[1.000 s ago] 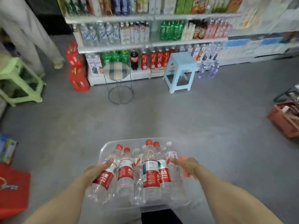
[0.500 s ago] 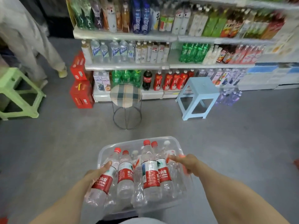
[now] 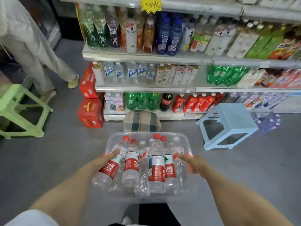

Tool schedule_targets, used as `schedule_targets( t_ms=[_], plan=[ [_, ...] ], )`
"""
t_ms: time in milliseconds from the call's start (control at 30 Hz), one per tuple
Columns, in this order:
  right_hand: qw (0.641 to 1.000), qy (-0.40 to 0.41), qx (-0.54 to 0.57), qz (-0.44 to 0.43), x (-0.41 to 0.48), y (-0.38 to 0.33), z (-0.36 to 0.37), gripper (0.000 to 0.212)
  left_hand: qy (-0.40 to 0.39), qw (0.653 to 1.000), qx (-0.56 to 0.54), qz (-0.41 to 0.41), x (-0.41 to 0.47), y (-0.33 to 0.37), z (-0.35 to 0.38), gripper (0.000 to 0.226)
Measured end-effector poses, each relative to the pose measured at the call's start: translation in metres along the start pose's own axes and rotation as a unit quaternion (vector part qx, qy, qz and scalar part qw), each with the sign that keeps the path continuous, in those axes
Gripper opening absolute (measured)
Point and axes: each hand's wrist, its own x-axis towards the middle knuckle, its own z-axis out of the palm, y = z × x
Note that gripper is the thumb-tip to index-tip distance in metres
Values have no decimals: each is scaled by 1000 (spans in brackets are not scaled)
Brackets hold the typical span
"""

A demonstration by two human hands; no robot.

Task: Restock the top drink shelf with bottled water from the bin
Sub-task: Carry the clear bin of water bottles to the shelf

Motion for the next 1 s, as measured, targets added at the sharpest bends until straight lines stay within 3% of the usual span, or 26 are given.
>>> schedule_targets(
  t_ms=[200, 300, 500, 700, 867, 1000],
  plan=[
    [998, -64, -26, -8, 118, -109, -9, 97, 37, 994, -93, -34, 68, 69, -20, 100],
    [996, -58, -59, -10, 162, -159, -14, 84, 59, 991, -106, -48, 100, 104, -30, 97],
    [995, -47, -84, -19, 232, -230, -25, 80, 78, 994, -75, -15, 162, 178, -52, 93],
    [998, -22, -60, 1, 289, -259, -17, 64, 54, 997, -54, 3, 220, 232, -72, 62],
    [992, -3, -127, 16, 328, -264, 2, 57, 104, 994, -14, -37, 269, 255, -80, 96],
    [988, 31, -148, 33, 344, -272, 10, 62, 96, 994, 0, -47, 288, 261, -84, 98]
  ],
)
